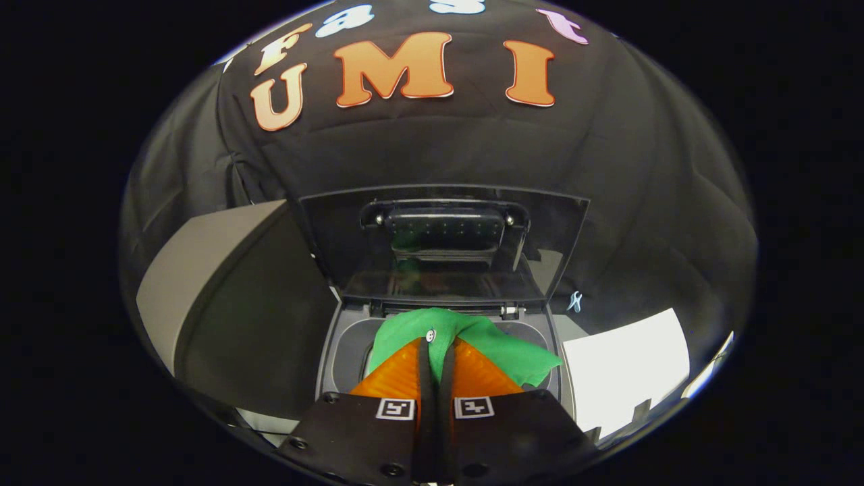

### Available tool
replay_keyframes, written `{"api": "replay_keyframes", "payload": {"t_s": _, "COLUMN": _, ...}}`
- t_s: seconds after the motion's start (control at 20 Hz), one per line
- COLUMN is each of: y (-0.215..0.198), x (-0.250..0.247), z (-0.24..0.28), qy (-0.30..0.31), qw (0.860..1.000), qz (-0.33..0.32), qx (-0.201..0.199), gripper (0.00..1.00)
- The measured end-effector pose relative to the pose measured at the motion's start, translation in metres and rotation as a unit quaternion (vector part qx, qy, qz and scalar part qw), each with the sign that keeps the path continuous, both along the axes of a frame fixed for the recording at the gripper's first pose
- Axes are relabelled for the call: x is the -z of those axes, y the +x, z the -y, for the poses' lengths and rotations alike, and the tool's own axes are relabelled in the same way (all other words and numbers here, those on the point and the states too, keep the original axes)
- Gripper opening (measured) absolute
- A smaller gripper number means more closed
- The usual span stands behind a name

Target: Put the clothes into the washing machine and then close the washing machine lid.

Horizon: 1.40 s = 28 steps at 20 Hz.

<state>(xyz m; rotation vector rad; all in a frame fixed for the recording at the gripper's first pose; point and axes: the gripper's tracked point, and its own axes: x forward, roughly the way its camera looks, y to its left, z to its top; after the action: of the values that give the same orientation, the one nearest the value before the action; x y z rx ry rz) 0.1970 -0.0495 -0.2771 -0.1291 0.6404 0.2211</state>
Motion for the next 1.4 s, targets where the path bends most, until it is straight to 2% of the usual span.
{"api": "replay_keyframes", "payload": {"t_s": 0.5, "y": 0.007, "x": 0.093, "z": -0.011, "qy": -0.06, "qw": 0.997, "qz": -0.044, "qx": 0.001, "gripper": 0.08}}
{"api": "replay_keyframes", "payload": {"t_s": 0.85, "y": 0.029, "x": 0.143, "z": -0.007, "qy": -0.107, "qw": 0.993, "qz": -0.055, "qx": 0.017, "gripper": 0.08}}
{"api": "replay_keyframes", "payload": {"t_s": 1.4, "y": 0.035, "x": 0.201, "z": 0.006, "qy": -0.084, "qw": 0.984, "qz": -0.115, "qx": 0.11, "gripper": 0.1}}
